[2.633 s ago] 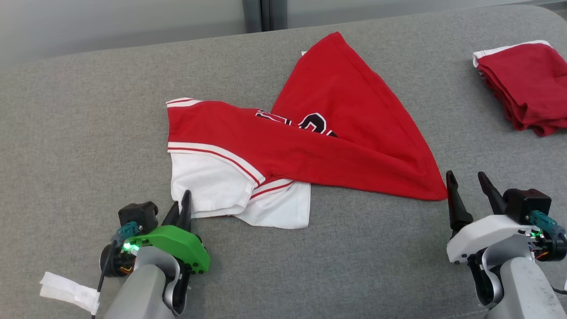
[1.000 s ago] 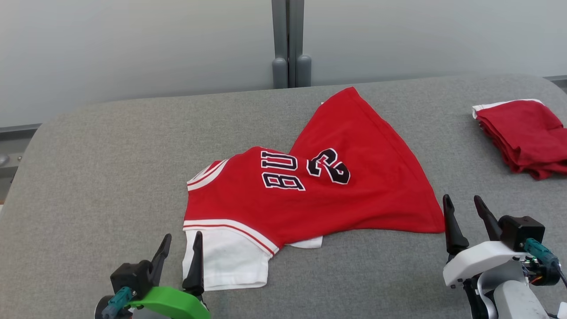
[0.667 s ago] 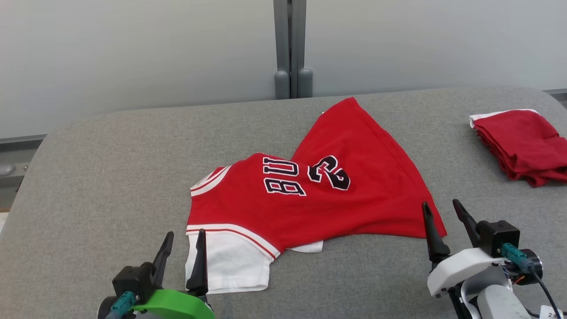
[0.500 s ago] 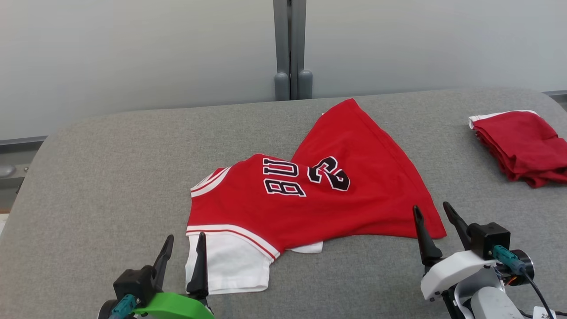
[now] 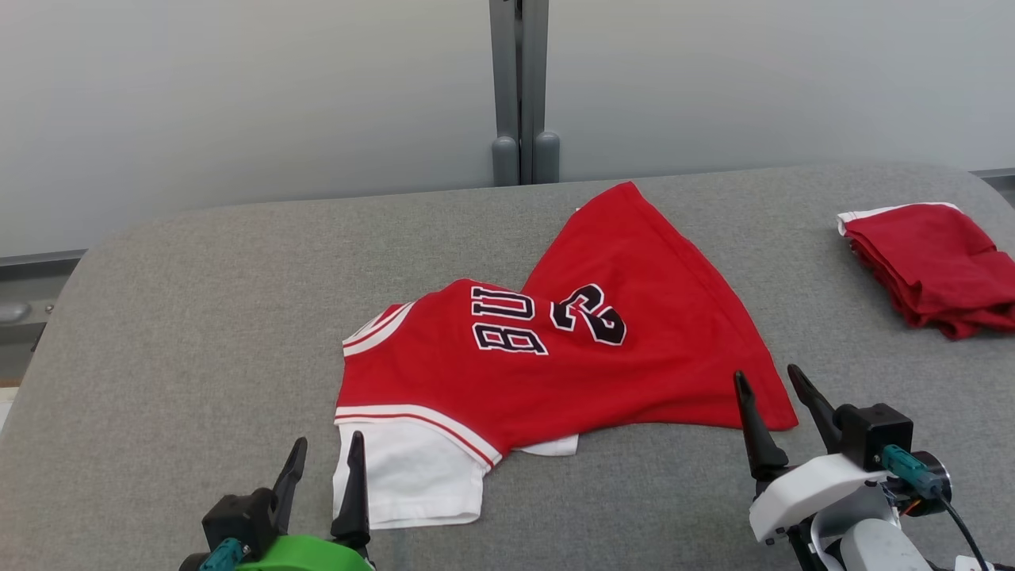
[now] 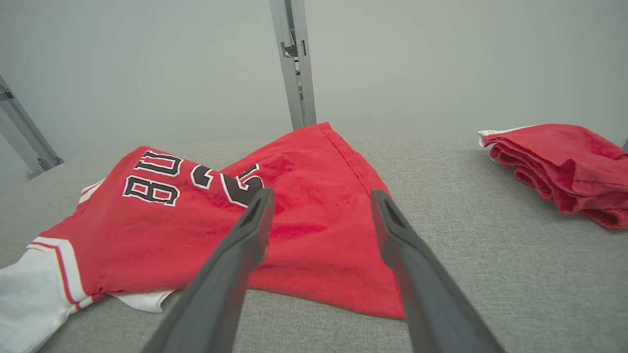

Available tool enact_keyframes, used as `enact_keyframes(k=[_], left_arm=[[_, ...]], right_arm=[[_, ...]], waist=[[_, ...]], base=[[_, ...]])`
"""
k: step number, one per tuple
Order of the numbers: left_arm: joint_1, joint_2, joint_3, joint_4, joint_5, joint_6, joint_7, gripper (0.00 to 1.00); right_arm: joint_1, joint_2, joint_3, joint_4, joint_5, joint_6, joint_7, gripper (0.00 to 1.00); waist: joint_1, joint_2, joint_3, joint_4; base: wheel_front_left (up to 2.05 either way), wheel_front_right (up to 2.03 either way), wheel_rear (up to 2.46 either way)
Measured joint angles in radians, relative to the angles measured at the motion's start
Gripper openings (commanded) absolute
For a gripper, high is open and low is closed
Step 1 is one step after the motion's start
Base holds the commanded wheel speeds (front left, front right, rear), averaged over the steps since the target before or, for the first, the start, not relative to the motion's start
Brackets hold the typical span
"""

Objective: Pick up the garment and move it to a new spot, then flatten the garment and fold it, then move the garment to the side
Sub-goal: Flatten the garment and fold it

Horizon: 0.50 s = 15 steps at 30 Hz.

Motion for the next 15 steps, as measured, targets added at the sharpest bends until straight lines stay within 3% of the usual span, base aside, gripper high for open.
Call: enact_keyframes(k=[10,15], left_arm=[[0.013,-0.005,0.016,-0.003,0.006,-0.005,0.0,1.0],[0.03,-0.006,0.037,0.06,-0.06,-0.008,0.022,1.0]], right_arm=[[0.008,0.0,-0.013,-0.008,-0.007,0.0,0.0,1.0],[0.009,0.0,-0.011,-0.012,-0.007,0.0,0.0,1.0]], waist=[[0.0,0.0,0.001,-0.001],[0.0,0.0,0.008,-0.004]], base=[[0.0,0.0,0.0],[0.0,0.0,0.0]])
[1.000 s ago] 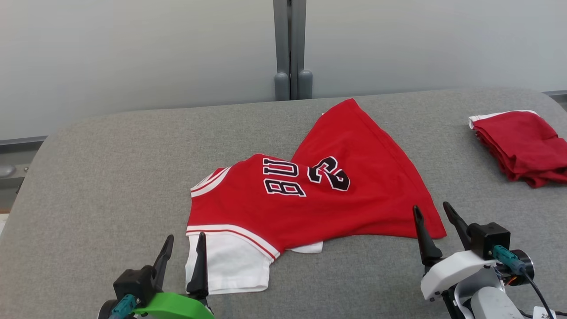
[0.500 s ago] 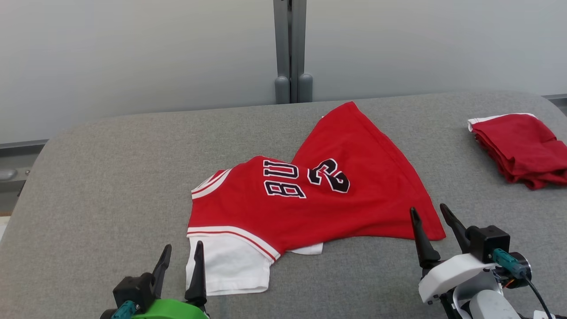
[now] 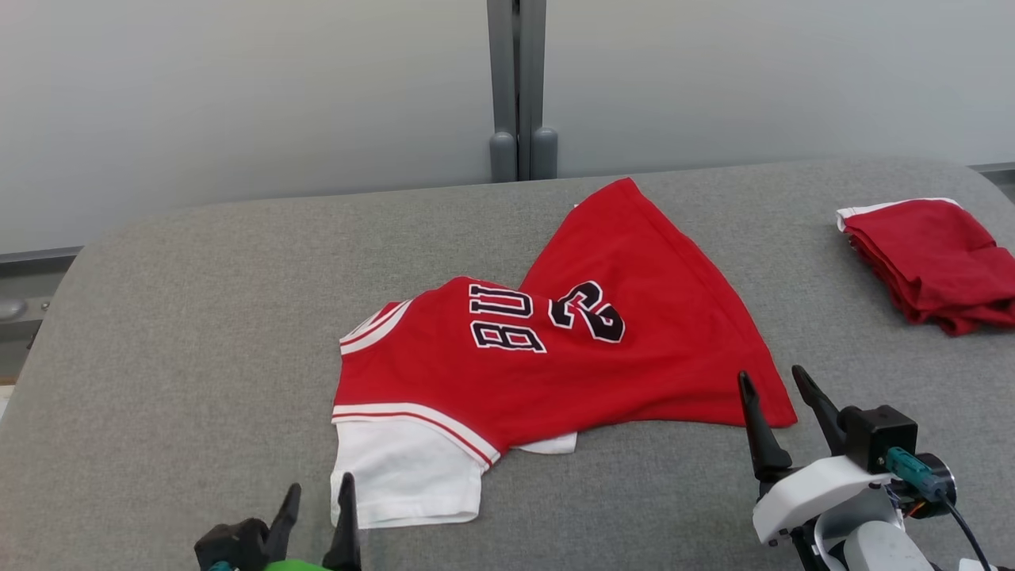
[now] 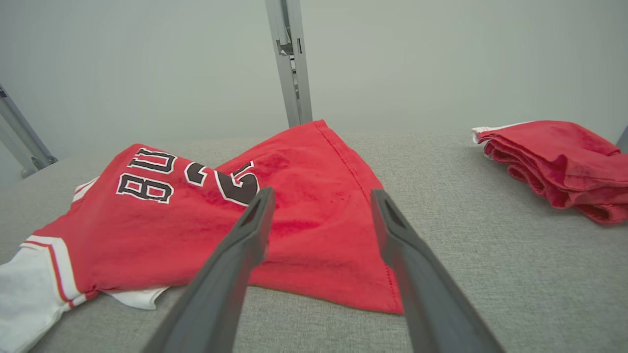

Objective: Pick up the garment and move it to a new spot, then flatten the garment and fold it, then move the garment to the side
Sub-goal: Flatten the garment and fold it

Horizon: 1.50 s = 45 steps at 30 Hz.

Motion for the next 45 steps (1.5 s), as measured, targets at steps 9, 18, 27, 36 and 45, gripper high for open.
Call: enact_keyframes(k=[9,18,27,36,45], left_arm=[[-0.01,0.025,-0.048,0.122,-0.061,-0.017,0.086,1.0],[-0.099,0.026,-0.072,0.219,-0.083,-0.019,0.054,1.0],[-0.147,0.03,-0.119,0.26,-0.098,-0.022,0.036,0.0],[-0.174,0.044,-0.146,0.228,-0.103,-0.022,0.009,0.0],[-0.18,0.052,-0.152,0.185,-0.104,-0.023,-0.003,0.0]], right_arm=[[0.001,0.0,0.001,0.003,-0.004,0.0,0.0,1.0],[-0.009,0.0,-0.019,0.017,-0.036,0.0,0.0,1.0],[-0.071,0.0,-0.137,0.133,-0.121,0.0,0.016,1.0],[-0.184,0.0,-0.217,0.308,-0.213,0.0,0.105,1.0],[-0.235,-0.004,-0.186,0.423,-0.181,-0.001,0.165,0.49]], waist=[[0.0,0.0,0.028,-0.012],[0.0,0.0,0.069,-0.033],[0.0,0.0,0.107,-0.031],[0.0,0.0,0.133,0.01],[0.0,0.0,0.145,0.037]], base=[[0.0,0.0,0.0],[0.0,0.0,0.0],[0.0,0.0,0.0],[0.0,0.0,0.0],[0.0,0.0,0.0]])
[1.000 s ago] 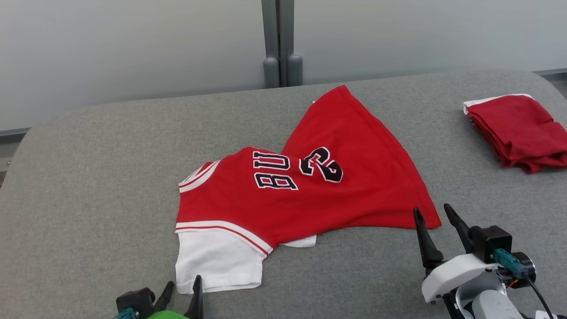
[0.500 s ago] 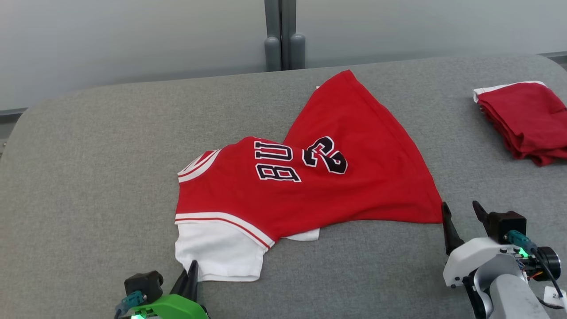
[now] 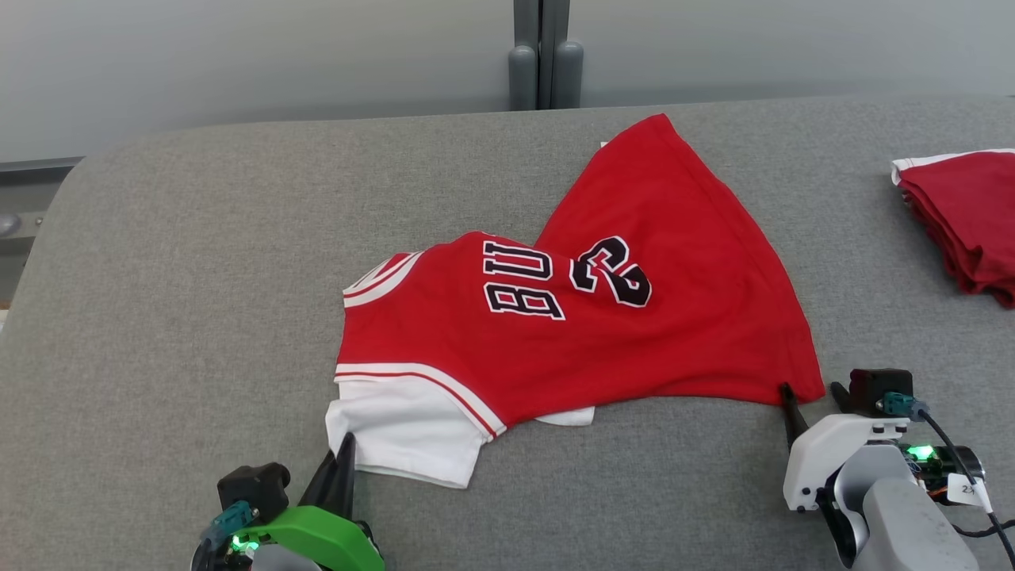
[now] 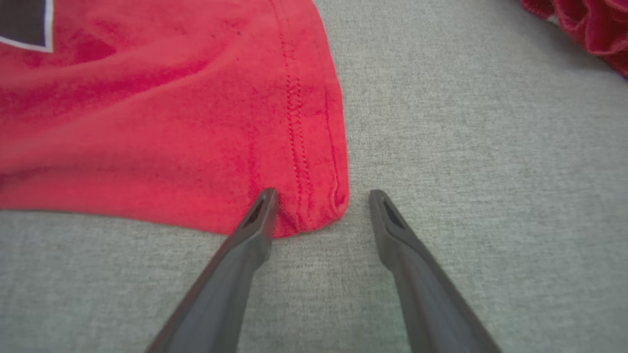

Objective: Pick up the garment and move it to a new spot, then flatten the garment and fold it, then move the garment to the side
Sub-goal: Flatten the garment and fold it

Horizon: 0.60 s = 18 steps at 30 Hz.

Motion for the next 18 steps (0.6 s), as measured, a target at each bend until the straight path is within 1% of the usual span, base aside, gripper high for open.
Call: enact_keyframes(k=[1,2,5,6,9,11,13,15,18], left_arm=[[0.0,0.001,-0.001,-0.005,0.0,0.0,-0.001,0.0],[0.0,0.002,-0.002,-0.01,0.0,0.0,-0.001,0.0],[0.0,0.003,-0.005,-0.027,0.0,0.0,-0.003,0.0],[0.0,0.003,-0.006,-0.035,-0.002,0.0,-0.003,0.0],[0.0,0.003,-0.005,-0.062,-0.024,0.0,0.002,0.0],[-0.001,0.006,-0.005,-0.092,-0.032,0.0,0.004,0.0],[-0.003,0.013,-0.004,-0.137,-0.066,0.0,0.005,0.0],[-0.011,0.031,-0.008,-0.185,-0.085,0.0,0.011,0.0],[-0.034,0.079,0.004,-0.273,-0.087,0.0,0.014,0.0]], right_arm=[[-0.003,0.0,0.007,0.007,0.006,0.0,0.0,0.42],[-0.008,0.0,0.016,0.014,0.011,0.0,0.001,0.29],[-0.026,0.002,0.035,0.03,0.024,0.0,0.01,0.09],[-0.034,0.002,0.04,0.036,0.031,0.0,0.012,0.0],[-0.053,0.002,0.052,0.04,0.056,0.0,0.008,0.0],[-0.071,0.003,0.063,0.027,0.076,0.0,-0.016,0.0],[-0.096,0.004,0.072,0.006,0.107,0.0,-0.036,0.0],[-0.11,0.004,0.085,-0.023,0.141,0.0,-0.05,0.0],[-0.128,0.0,0.098,-0.09,0.158,0.0,-0.074,0.0]], waist=[[0.0,0.0,-0.001,-0.001],[0.0,0.0,-0.002,-0.002],[0.0,0.0,-0.006,-0.004],[0.0,0.0,-0.008,-0.005],[0.0,0.0,-0.013,-0.007],[0.0,0.0,-0.018,-0.009],[0.0,0.0,-0.027,-0.012],[0.0,0.0,-0.037,-0.015],[0.0,0.0,-0.055,-0.024]], base=[[0.0,0.0,0.0],[0.0,0.0,0.0],[0.0,0.0,0.0],[0.0,0.0,0.0],[0.0,0.0,0.0],[0.0,0.0,0.0],[0.0,0.0,0.0],[0.0,0.0,0.0],[0.0,0.0,0.0]])
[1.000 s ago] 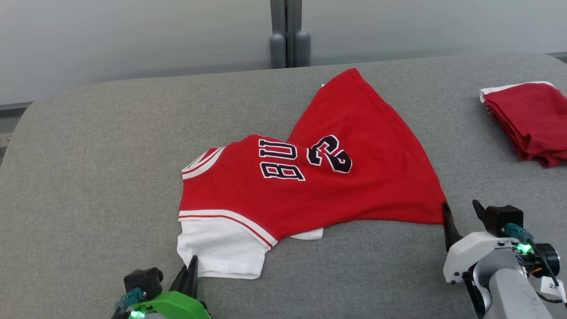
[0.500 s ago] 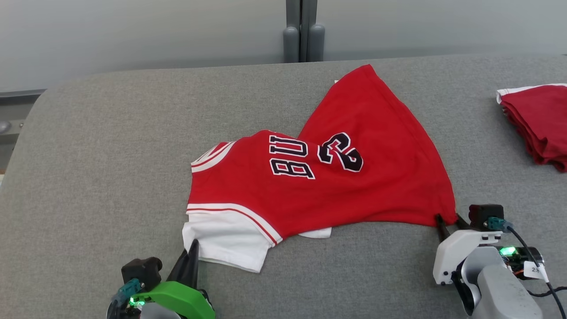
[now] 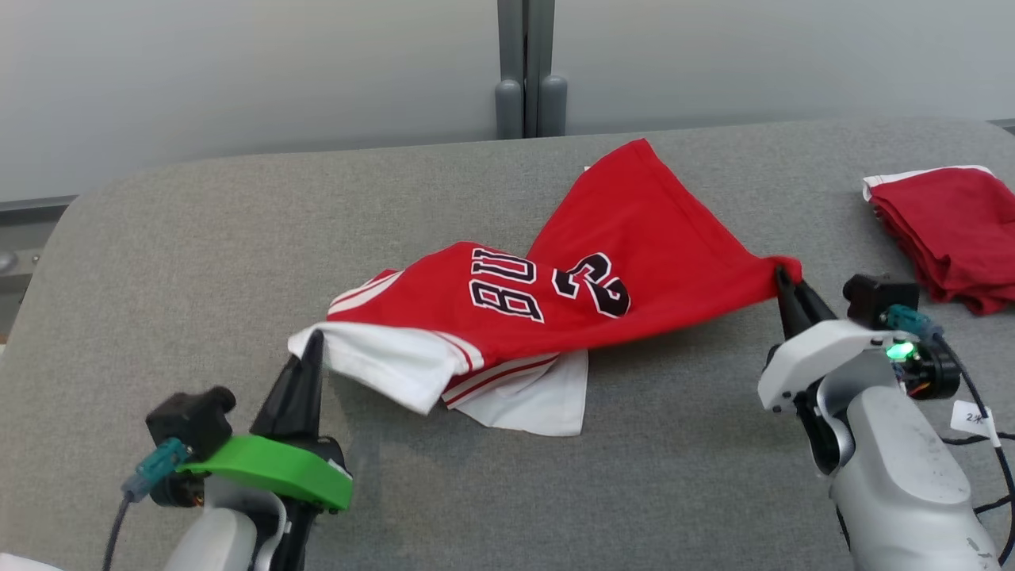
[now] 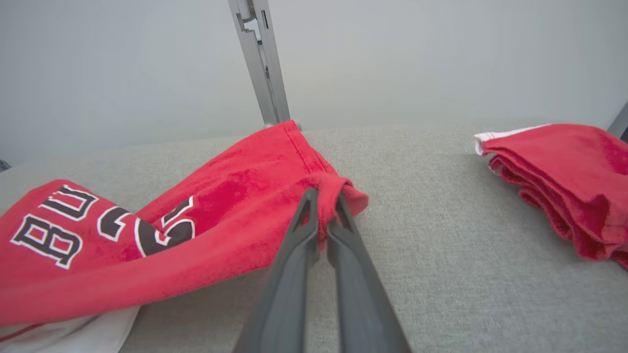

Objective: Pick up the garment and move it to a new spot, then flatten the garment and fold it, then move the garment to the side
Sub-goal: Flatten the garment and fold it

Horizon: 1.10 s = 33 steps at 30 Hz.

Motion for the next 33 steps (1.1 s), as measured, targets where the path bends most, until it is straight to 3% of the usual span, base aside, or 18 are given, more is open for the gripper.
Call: enact_keyframes(k=[6,14,19,26,33], left_arm=[[-0.068,0.091,0.024,-0.224,0.001,0.001,0.057,0.0],[-0.242,0.204,0.072,-0.556,0.055,0.043,0.189,0.0],[-0.348,0.257,0.076,-0.684,0.078,0.049,0.284,0.0],[-0.466,0.297,0.075,-0.728,0.085,0.048,0.373,0.0],[-0.524,0.304,0.04,-0.599,0.059,0.031,0.416,0.0]], right_arm=[[-0.013,-0.026,0.019,-0.206,0.048,0.0,0.004,0.0],[-0.005,-0.073,0.011,-0.653,0.046,0.0,0.102,0.0],[0.025,-0.073,-0.017,-0.915,0.032,0.0,0.199,0.0],[0.035,-0.07,-0.061,-1.14,0.026,0.0,0.317,0.0],[0.032,-0.047,-0.069,-1.141,0.029,0.0,0.39,0.0]], waist=[[0.0,0.0,-0.042,-0.021],[0.0,0.0,-0.085,-0.06],[0.0,0.0,-0.101,-0.086],[-0.0001,0.0001,-0.103,-0.114],[0.0,0.0,-0.06,-0.125]], base=[[0.0,0.0,0.0],[0.0,0.0,0.0],[0.0,0.0,0.0],[0.0,0.0,0.0],[0.0,0.0,0.0]])
